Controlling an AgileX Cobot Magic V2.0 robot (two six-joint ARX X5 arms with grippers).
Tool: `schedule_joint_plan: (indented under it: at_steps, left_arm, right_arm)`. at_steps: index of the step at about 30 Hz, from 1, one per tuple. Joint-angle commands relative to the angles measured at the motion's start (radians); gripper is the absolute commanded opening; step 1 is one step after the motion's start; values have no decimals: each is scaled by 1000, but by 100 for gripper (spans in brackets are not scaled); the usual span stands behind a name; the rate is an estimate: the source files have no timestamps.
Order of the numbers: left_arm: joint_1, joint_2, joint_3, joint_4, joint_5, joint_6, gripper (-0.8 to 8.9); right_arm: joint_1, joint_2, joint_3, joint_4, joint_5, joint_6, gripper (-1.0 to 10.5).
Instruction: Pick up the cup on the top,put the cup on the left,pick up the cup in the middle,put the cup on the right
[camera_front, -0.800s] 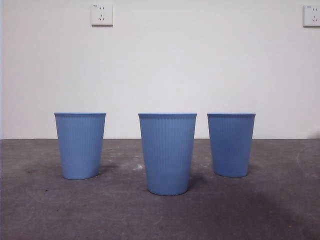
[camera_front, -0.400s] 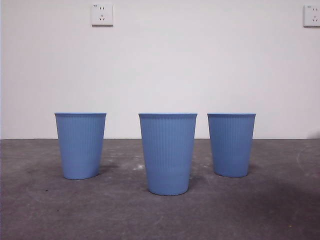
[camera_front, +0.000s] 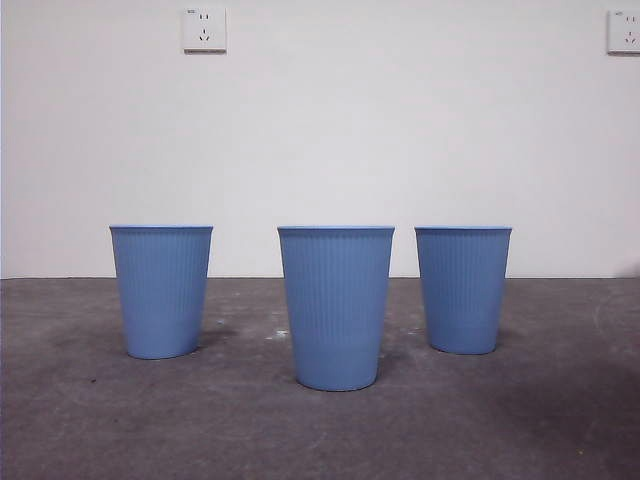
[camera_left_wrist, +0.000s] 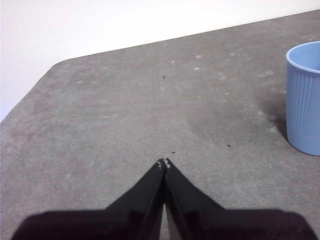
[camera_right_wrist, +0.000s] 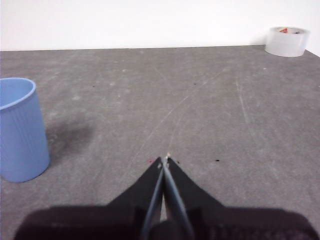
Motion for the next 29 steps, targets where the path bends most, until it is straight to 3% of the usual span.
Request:
schedule_joint_plan:
  at_steps: [1,29]
  left_arm:
    - [2,-3,-11,-3,0,-12,-3]
    - [2,-3,-11,-3,0,-12,-3]
  right_arm:
    - [0,-2,-14,3,2,27,6]
    - [2,3,-13,3,3,31,6]
